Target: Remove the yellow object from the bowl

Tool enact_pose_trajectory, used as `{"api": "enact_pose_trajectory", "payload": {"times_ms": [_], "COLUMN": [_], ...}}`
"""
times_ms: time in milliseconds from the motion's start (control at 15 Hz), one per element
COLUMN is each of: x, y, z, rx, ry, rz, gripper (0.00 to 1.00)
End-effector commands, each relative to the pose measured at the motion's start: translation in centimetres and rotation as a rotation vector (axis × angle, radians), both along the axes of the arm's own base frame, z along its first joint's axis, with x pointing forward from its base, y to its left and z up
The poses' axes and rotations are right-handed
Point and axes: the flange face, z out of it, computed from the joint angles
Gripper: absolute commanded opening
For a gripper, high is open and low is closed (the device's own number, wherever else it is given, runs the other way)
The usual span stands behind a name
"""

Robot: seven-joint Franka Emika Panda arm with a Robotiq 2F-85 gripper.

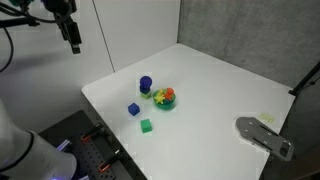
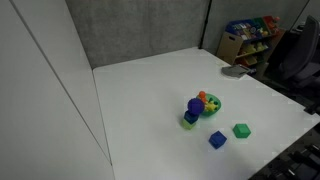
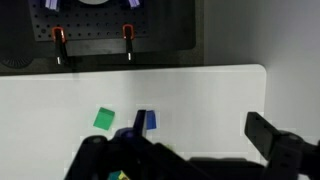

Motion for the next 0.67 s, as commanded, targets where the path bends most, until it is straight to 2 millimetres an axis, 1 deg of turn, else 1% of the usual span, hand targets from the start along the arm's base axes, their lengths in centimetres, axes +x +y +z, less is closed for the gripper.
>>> {"api": "enact_pose_trajectory", "payload": {"times_ms": [0, 333, 467, 600], "x": [1.6, 5.1, 6.8, 8.6], "y": [0.5, 0.1, -0.4, -0.9], "z": [0.6, 0.7, 0.3, -0.6], "rx": [-0.039, -0.066, -0.095, -0.142], "ry": [-0.045, -0.101, -0.125, -0.164], "rz": [-0.046, -0.12, -0.132, -0.131], "gripper": [1.0, 1.0, 1.0, 1.0]}}
